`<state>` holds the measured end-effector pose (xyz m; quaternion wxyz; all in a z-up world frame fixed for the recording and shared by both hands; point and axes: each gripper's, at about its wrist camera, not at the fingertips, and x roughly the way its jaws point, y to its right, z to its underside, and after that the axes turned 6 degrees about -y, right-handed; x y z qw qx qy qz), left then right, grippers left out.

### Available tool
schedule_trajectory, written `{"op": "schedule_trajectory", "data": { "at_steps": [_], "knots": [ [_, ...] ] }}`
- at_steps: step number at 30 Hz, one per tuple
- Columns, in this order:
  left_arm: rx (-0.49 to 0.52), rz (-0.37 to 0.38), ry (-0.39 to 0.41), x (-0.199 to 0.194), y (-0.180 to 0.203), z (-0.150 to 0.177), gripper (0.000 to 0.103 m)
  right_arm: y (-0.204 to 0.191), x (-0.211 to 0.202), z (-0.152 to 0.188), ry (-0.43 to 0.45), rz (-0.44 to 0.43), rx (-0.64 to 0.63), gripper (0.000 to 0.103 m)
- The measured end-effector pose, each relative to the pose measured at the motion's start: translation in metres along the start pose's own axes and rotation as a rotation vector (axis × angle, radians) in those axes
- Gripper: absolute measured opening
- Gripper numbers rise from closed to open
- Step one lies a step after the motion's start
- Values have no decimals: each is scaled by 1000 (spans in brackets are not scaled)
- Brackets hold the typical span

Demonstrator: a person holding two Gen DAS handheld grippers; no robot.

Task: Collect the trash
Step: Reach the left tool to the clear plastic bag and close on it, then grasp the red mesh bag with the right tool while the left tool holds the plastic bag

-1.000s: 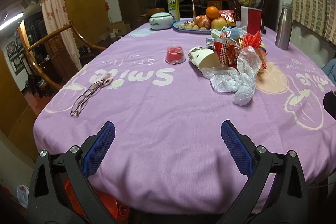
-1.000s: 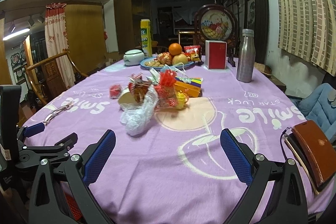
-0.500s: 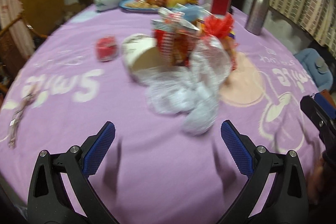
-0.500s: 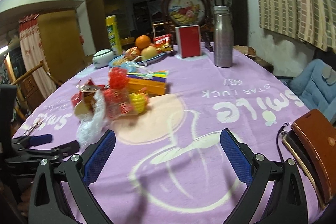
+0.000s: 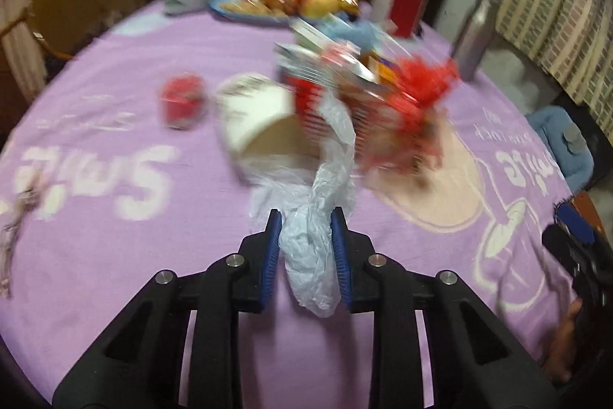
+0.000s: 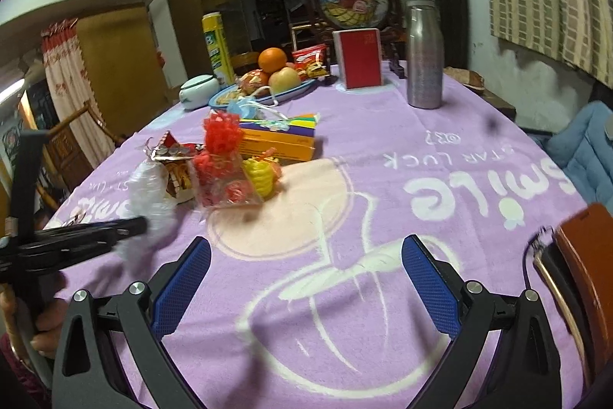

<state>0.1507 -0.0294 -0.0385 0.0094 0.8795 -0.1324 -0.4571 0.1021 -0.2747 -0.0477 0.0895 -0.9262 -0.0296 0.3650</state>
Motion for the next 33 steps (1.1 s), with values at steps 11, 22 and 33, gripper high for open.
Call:
{"op": "schedule_trajectory", "data": {
  "at_steps": [11,22,33],
  "knots": [
    [-138,-119,94,-40,-89,41,27,-48,53,-51,-98,-102,-68,96],
    [-143,-103,98,-34,-98,52,27,-61,92,-72,-134,-153,-46,86],
    [-139,-82,81,-23,-99,51,28,-77,123,-61,-295,-128,-152,55]
  ]
}}
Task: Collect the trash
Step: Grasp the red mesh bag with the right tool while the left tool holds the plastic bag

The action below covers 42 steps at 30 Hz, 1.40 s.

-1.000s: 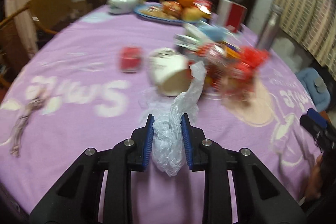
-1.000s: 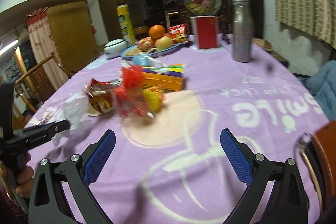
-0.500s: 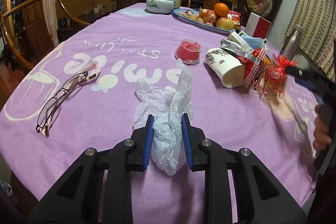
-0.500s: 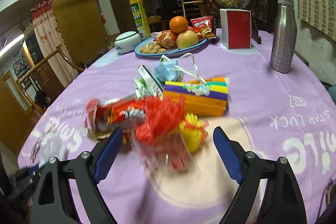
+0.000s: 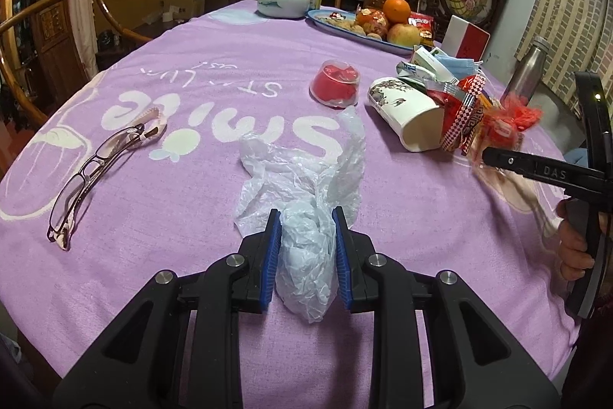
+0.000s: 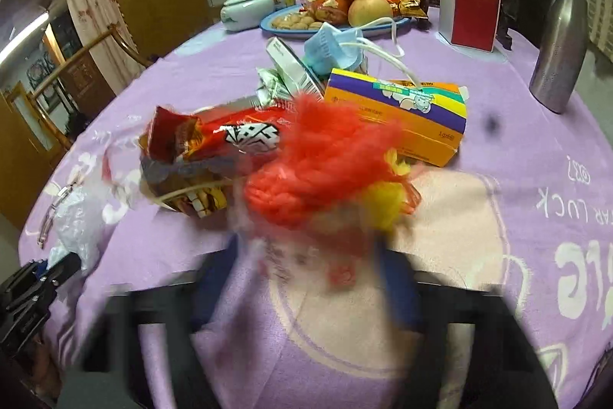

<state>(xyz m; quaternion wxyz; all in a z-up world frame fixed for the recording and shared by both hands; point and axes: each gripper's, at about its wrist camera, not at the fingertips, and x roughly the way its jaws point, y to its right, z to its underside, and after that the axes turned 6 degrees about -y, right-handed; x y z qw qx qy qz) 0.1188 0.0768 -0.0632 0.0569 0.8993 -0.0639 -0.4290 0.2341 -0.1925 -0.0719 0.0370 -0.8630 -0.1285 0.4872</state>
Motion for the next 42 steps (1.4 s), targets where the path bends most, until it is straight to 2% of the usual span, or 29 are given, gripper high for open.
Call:
{"op": "schedule_trajectory", "data": {
  "at_steps": [2,3,4,6,7,8,9,10,11,12,13,15,21,24,27,34,38,42],
  "knots": [
    [-2,-6,0,0,-1,0,28,0,-14,5,51,5,13,52],
    [-2,-14,1,-1,-1,1,28,-2,-23,8,81,-1,7,43],
    [-2,-20,1,-2,-1,1,28,-3,-32,11,103,-13,0,39],
    [-1,-25,4,-4,-1,2,28,-9,-56,16,145,-30,-25,42],
    [0,-27,7,-6,-1,2,28,-17,-68,19,167,11,-80,42],
    [2,-29,12,-9,0,3,28,-26,-73,21,180,102,-152,42],
    [2,-30,16,-11,1,4,28,-38,-75,25,209,257,-245,42],
    [3,-30,18,-12,1,4,28,-45,-74,29,226,372,-311,42],
    [4,-30,23,-14,2,5,28,-49,-72,33,191,387,-371,44],
    [5,-30,27,-16,3,6,28,-50,-71,35,147,337,-403,51],
    [5,-29,30,-18,4,7,28,-52,-70,38,117,302,-436,62],
    [4,-26,36,-21,4,9,28,-55,-73,45,142,342,-446,73],
    [4,-23,45,-29,3,12,28,-35,-89,44,154,140,-346,73],
    [-5,-19,48,-30,0,13,28,-28,-101,55,202,138,-303,72],
    [-14,-8,47,-29,-3,13,28,-18,-111,71,239,140,-249,63],
    [0,8,45,-29,1,15,28,1,-137,103,310,147,-196,63],
    [16,19,50,-31,8,16,28,10,-142,137,282,146,-200,63],
    [43,15,46,-31,19,18,28,14,-127,150,227,128,-187,62]
  ]
}}
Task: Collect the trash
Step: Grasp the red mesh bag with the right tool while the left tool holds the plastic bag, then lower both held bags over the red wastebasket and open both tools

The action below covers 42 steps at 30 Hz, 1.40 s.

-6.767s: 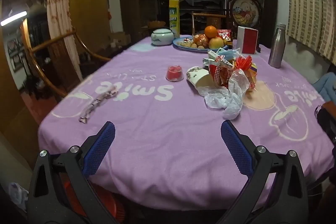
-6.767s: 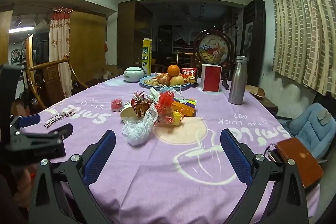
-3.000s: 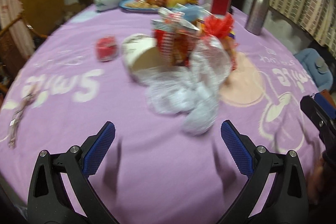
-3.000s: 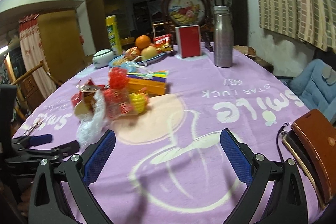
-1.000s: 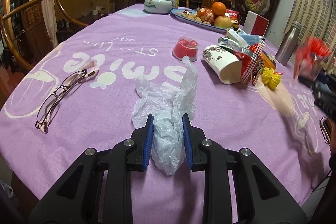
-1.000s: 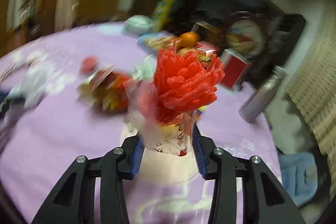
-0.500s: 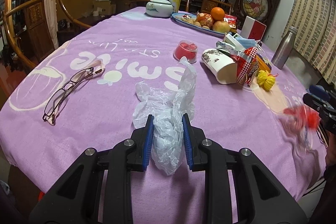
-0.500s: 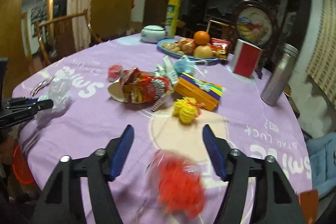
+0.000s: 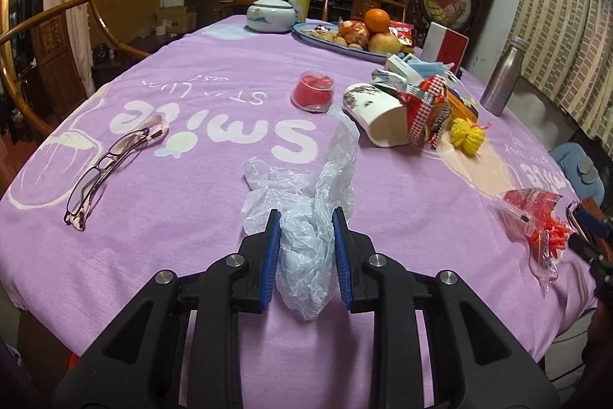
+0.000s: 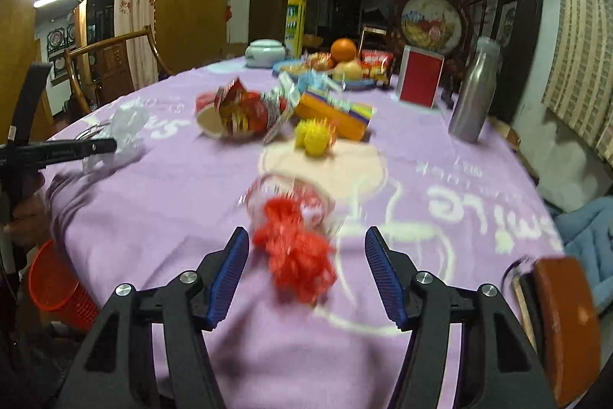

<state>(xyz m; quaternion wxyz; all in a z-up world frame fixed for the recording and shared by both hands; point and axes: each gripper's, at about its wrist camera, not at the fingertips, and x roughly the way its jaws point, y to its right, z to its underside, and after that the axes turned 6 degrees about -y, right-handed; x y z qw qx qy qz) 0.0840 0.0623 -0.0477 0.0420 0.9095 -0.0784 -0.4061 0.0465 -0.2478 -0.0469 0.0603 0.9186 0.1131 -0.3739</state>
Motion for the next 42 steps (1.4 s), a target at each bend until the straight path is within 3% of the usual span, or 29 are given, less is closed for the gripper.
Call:
{"op": "schedule_trajectory", "data": {
  "at_steps": [3,5,6,12,13,15,17,20,26,35,40,42],
  "knots": [
    [9,-7,0,-1,5,1,28,0,16,3,-52,-7,16,55],
    [10,-9,1,-3,7,1,28,3,27,4,-97,-8,35,23],
    [11,-12,3,-4,7,1,28,4,24,5,-97,-12,46,17],
    [19,-12,22,-13,8,2,28,16,-42,-11,83,-141,83,17],
    [20,-12,24,-14,9,3,28,17,-44,-16,90,-135,91,17],
    [19,-17,30,-18,9,4,28,16,-43,-25,100,-28,97,17],
    [17,-21,39,-23,8,6,28,18,-43,-36,116,-110,139,17],
    [4,-30,48,-30,3,8,28,8,-46,-50,165,-66,124,17],
    [-19,-65,73,-50,-14,15,28,-21,-72,-62,257,-206,73,17],
    [-120,-190,35,-87,-78,62,28,-105,-65,-69,216,-461,-70,17],
    [-209,-307,-66,-96,-133,112,28,-158,-54,-65,145,-569,-137,17],
    [-243,-342,-145,-88,-157,134,28,-177,-49,-63,114,-589,-162,17]
  ]
}}
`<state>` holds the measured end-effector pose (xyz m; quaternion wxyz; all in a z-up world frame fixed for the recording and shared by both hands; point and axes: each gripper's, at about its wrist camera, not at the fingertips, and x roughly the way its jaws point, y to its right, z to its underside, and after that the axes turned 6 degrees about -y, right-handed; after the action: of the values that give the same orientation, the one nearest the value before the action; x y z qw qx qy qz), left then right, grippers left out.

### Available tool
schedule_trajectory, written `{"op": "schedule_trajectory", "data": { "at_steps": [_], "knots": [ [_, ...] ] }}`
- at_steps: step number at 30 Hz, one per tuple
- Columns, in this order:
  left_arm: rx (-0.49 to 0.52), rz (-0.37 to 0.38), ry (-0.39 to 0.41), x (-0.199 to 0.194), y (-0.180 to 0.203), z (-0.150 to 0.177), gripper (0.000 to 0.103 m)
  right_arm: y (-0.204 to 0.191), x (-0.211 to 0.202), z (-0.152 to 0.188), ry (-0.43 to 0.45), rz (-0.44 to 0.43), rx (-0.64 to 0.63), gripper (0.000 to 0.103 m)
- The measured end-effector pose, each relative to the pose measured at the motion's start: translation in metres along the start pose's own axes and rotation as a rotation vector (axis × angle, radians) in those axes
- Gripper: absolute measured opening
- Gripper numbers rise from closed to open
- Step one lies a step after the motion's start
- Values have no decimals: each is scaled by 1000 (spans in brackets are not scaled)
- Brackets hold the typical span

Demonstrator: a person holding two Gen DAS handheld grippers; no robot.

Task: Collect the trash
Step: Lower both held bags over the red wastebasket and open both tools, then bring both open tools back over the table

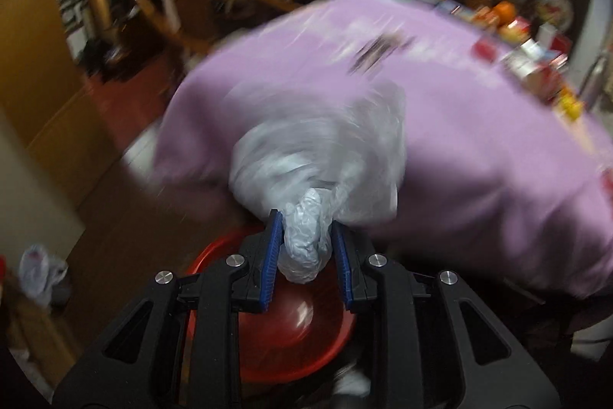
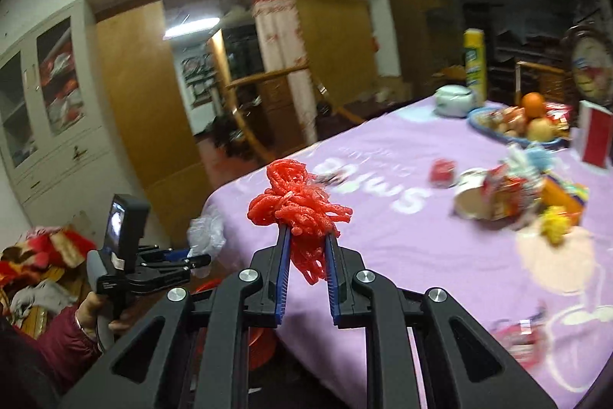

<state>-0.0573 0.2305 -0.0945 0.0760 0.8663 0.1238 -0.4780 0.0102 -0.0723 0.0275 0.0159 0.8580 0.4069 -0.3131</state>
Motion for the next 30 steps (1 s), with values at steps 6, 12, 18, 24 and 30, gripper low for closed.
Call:
{"op": "schedule_trajectory", "data": {
  "at_steps": [6,12,18,24,30],
  "knots": [
    [-83,-10,-229,55,-42,34,52,-38,35,-1,-91,-53,-48,17],
    [-189,-49,-83,34,-71,21,88,-78,88,8,-225,-107,-120,18],
    [-285,-107,-33,22,-106,22,90,-109,151,19,-378,-182,-177,23],
    [-317,-107,-18,18,-124,20,90,-138,179,18,-404,-211,-229,38],
    [-287,-95,-8,15,-111,18,91,-123,162,11,-353,-169,-207,45]
  ]
}}
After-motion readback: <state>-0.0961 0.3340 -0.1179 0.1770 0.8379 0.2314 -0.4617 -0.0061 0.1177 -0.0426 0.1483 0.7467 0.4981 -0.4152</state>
